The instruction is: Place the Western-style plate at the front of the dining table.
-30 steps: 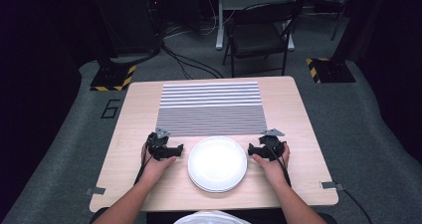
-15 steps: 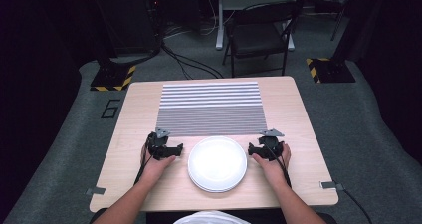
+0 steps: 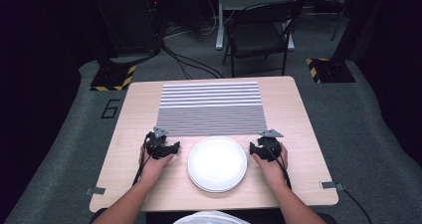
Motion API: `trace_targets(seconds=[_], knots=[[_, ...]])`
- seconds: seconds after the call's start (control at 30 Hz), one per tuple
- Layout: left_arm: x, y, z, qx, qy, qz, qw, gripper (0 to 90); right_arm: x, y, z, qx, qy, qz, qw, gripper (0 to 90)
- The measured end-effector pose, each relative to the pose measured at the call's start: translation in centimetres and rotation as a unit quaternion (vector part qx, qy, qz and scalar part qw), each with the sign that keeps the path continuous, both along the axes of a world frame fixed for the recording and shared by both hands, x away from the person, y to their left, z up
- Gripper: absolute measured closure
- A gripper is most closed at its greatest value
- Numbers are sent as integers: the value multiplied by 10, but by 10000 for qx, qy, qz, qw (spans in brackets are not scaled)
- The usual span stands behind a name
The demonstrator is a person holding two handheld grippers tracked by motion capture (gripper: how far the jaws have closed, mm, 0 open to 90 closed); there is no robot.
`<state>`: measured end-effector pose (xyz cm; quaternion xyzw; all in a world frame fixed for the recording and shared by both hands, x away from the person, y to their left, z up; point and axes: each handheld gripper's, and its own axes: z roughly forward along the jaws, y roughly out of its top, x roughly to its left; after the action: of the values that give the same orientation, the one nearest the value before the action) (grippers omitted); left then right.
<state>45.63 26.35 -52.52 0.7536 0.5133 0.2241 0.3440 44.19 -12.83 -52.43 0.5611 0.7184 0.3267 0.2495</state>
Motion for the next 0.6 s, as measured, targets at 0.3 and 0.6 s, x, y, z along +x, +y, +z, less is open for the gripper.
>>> trace_targets(seconds=[0.3, 0.6], knots=[[-7, -1, 7, -117, 252, -30, 9996, 399, -7, -1, 11, 158, 222, -33, 9996, 390], [-17, -6, 25, -378, 129, -90, 9992, 429, -25, 9, 29, 61, 182, 170, 9997, 421]])
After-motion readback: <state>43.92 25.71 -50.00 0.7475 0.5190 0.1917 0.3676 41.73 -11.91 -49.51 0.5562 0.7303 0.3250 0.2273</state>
